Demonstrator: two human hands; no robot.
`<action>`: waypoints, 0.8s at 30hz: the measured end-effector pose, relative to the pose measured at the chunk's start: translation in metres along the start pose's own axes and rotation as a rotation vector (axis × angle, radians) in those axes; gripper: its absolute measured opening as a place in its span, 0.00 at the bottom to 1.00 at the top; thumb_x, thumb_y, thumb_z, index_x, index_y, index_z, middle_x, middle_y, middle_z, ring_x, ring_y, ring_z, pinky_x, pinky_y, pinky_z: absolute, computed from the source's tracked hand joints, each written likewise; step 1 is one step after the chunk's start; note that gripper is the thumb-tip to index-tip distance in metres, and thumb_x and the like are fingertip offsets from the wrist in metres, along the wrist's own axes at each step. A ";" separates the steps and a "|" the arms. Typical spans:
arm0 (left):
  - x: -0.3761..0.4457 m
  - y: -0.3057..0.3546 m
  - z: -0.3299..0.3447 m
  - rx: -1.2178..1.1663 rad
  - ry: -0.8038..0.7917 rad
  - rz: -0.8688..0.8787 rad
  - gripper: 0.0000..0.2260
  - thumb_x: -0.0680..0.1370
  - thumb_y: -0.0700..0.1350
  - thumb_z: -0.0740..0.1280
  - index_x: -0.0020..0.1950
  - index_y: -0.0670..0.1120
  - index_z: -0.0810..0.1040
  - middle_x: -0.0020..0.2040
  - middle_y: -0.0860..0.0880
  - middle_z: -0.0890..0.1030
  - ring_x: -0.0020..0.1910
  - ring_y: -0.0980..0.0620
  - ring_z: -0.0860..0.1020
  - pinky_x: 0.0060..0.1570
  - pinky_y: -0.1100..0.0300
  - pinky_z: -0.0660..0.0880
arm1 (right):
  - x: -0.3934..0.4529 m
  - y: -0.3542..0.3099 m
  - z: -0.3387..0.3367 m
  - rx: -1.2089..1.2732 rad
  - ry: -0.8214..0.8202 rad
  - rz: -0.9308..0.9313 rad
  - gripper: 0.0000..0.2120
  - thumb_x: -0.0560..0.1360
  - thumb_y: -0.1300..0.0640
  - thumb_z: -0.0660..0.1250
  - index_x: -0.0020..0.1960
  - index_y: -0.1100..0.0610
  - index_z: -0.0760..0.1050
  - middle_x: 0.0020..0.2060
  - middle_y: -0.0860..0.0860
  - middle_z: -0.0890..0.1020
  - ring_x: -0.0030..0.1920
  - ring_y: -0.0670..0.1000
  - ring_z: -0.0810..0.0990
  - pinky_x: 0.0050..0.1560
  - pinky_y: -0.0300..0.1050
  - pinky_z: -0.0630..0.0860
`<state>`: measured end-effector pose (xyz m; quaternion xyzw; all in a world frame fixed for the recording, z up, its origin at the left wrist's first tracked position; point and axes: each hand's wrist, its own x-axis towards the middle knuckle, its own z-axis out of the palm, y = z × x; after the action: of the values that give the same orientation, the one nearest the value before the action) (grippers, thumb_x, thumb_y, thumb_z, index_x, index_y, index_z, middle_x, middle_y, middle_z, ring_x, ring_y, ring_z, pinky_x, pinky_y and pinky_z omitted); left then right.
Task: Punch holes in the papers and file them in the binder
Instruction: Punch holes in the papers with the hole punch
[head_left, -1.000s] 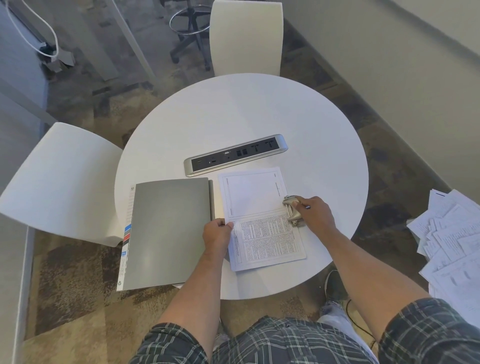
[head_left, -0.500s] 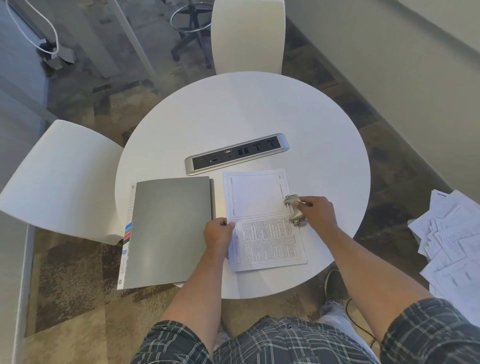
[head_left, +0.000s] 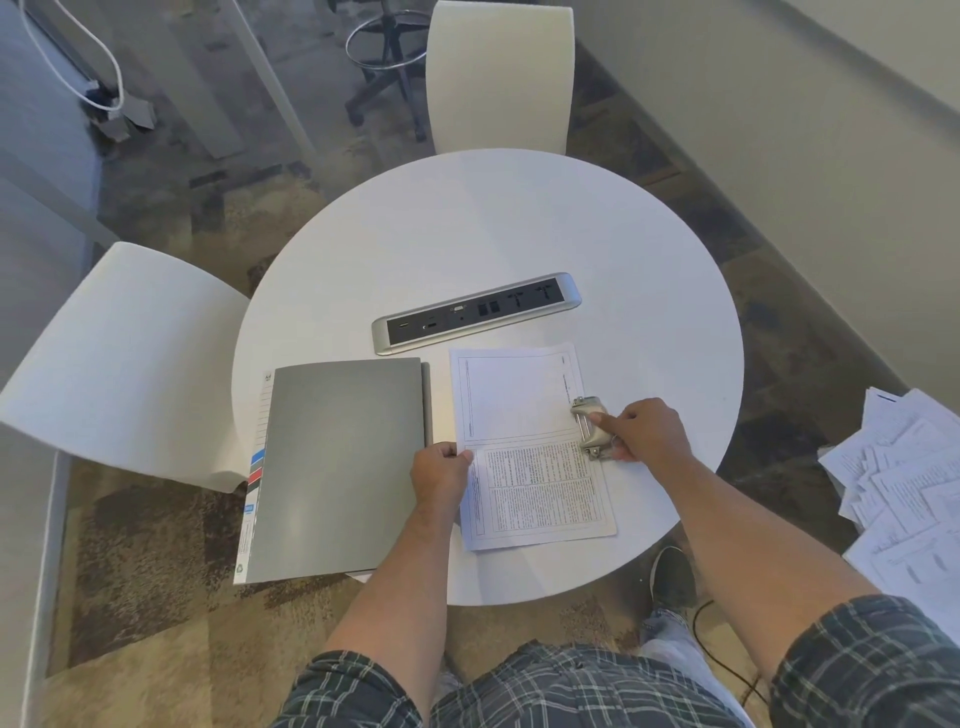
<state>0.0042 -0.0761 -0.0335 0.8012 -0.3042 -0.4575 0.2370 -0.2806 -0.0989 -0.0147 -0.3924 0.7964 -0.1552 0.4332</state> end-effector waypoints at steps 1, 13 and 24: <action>0.001 0.000 0.000 -0.003 -0.003 -0.001 0.04 0.77 0.41 0.72 0.42 0.44 0.84 0.40 0.48 0.85 0.40 0.48 0.82 0.42 0.59 0.78 | -0.001 0.000 -0.001 -0.061 -0.002 0.015 0.26 0.71 0.37 0.75 0.39 0.61 0.81 0.29 0.50 0.86 0.28 0.49 0.86 0.43 0.49 0.84; 0.004 -0.003 0.001 0.011 -0.008 0.006 0.05 0.77 0.42 0.73 0.41 0.48 0.84 0.40 0.50 0.86 0.42 0.49 0.84 0.48 0.57 0.81 | 0.013 -0.011 0.001 -0.460 0.011 0.137 0.31 0.69 0.25 0.66 0.41 0.54 0.82 0.36 0.51 0.83 0.38 0.54 0.82 0.40 0.46 0.74; 0.002 -0.001 0.000 0.068 0.004 0.070 0.07 0.77 0.42 0.72 0.39 0.48 0.81 0.39 0.48 0.82 0.39 0.49 0.79 0.48 0.55 0.80 | 0.005 -0.010 -0.002 -0.192 0.004 0.006 0.19 0.69 0.34 0.73 0.43 0.49 0.78 0.40 0.46 0.84 0.41 0.50 0.83 0.45 0.47 0.76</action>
<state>0.0054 -0.0767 -0.0355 0.7985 -0.3471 -0.4367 0.2260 -0.2790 -0.1087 -0.0106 -0.4293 0.8097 -0.0776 0.3925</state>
